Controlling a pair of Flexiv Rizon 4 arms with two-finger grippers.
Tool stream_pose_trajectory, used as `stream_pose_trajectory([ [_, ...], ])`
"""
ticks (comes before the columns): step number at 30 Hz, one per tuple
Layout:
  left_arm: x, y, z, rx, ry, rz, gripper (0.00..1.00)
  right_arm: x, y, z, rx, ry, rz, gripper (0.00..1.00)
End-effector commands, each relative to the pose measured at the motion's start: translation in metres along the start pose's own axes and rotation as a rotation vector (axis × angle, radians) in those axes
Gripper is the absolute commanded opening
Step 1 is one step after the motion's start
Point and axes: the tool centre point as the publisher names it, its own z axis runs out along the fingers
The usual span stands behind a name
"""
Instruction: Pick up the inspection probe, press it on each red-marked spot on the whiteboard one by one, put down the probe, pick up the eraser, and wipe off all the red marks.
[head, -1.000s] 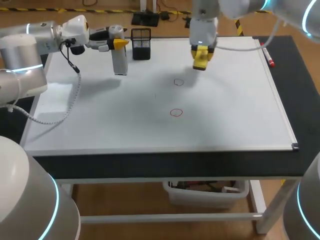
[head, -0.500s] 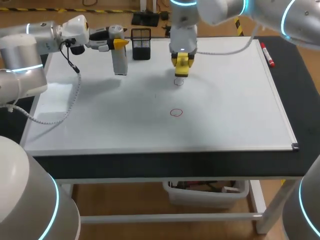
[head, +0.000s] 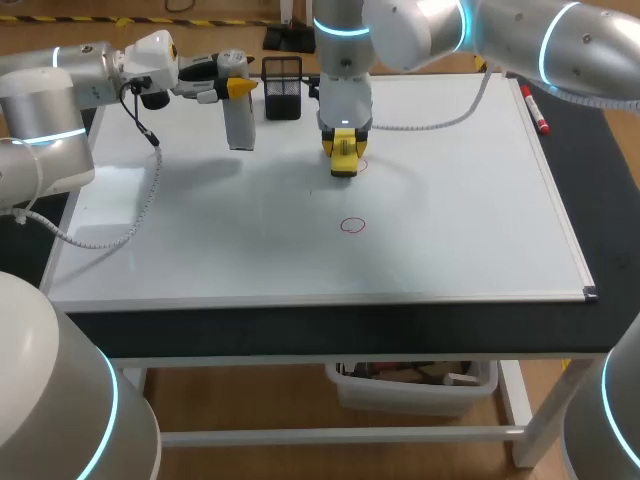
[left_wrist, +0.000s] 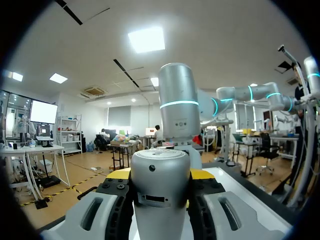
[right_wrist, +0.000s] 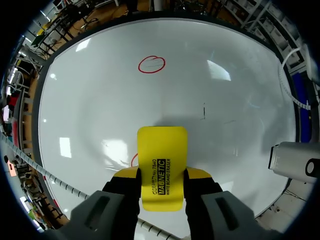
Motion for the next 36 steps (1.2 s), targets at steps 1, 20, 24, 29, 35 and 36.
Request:
stream_pose_trajectory([
  [1,0.001,-0.001,0.0,-0.001,-0.004,0.001,0.0,-0.001,-0.002,0.005,0.001,0.009,-0.009,0.0],
  [20,0.001,-0.001,0.0,-0.001,-0.004,0.001,0.0,0.008,0.007,0.016,-0.007,0.004,-0.01,0.0],
  [24,0.001,-0.001,0.0,-0.001,-0.004,0.001,0.0,0.018,0.008,0.016,-0.006,0.008,0.017,0.0],
  [29,0.001,-0.001,0.0,-0.001,-0.004,0.001,0.0,0.03,0.008,0.015,-0.002,0.01,0.048,0.0],
  [35,0.001,-0.001,0.0,-0.001,-0.004,0.001,0.0,0.046,0.009,0.016,-0.003,0.019,0.082,0.0],
  [36,0.001,-0.001,0.0,-0.001,-0.004,0.001,0.0,0.049,0.01,0.016,-0.003,0.019,0.089,0.0],
])
